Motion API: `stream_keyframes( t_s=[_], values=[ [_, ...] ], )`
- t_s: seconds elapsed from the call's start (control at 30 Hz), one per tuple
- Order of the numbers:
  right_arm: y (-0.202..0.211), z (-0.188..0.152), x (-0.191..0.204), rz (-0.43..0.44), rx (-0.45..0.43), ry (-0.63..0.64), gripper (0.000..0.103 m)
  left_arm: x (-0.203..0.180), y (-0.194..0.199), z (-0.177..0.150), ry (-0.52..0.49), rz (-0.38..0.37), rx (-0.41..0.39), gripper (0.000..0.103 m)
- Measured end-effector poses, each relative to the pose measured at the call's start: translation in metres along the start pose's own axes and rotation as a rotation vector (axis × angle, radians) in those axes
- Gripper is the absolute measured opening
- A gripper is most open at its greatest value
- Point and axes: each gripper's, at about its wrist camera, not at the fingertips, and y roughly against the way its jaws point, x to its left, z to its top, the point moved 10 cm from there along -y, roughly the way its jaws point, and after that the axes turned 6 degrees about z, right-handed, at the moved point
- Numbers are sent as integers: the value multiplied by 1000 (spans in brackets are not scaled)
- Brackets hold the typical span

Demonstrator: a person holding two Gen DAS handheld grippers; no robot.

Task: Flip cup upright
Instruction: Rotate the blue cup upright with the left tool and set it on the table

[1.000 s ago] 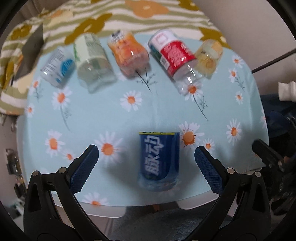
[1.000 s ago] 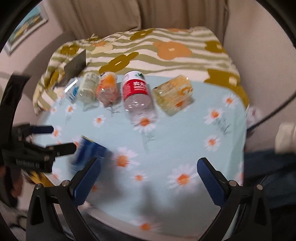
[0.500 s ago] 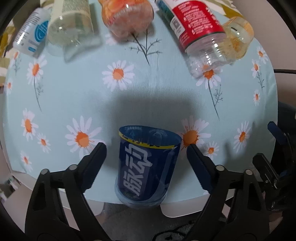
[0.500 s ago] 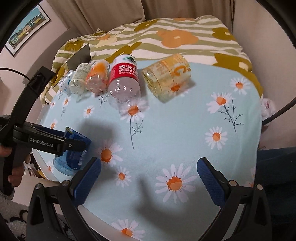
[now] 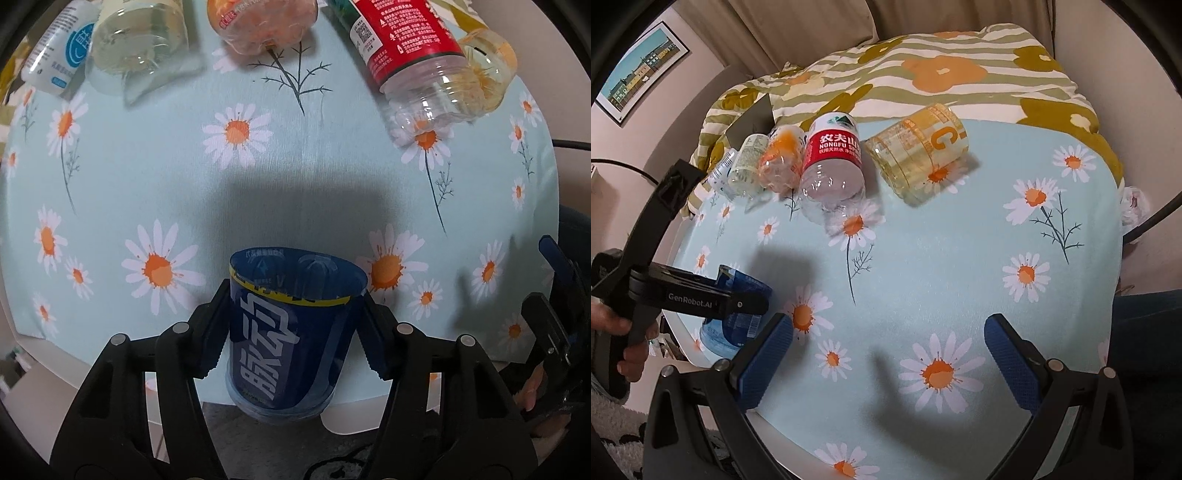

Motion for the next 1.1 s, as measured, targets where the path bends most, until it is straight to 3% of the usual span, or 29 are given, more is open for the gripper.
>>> stream_keyframes(
  t_s=[0.13, 0.33, 0.5, 0.7, 0.87, 1.1],
  values=[
    [9, 3, 5, 8, -19, -16, 103, 5, 31, 3, 5, -50, -54, 65],
    [35, 9, 16, 0, -89, -54, 103, 14, 75, -5, 25, -111, -251, 65],
    [44, 9, 20, -19, -151, -101, 103, 22, 102, -7, -17, -76, -487, 65],
    [37, 9, 19, -56, -203, -113, 103, 17, 108, 7, -81, -36, -754, 65],
    [25, 6, 11, -74, -228, -147, 103, 2, 95, 17, -127, 5, -861, 65],
    [11, -2, 6, -75, -214, -155, 103, -2, 83, 25, -163, 36, -918, 65]
  ],
)
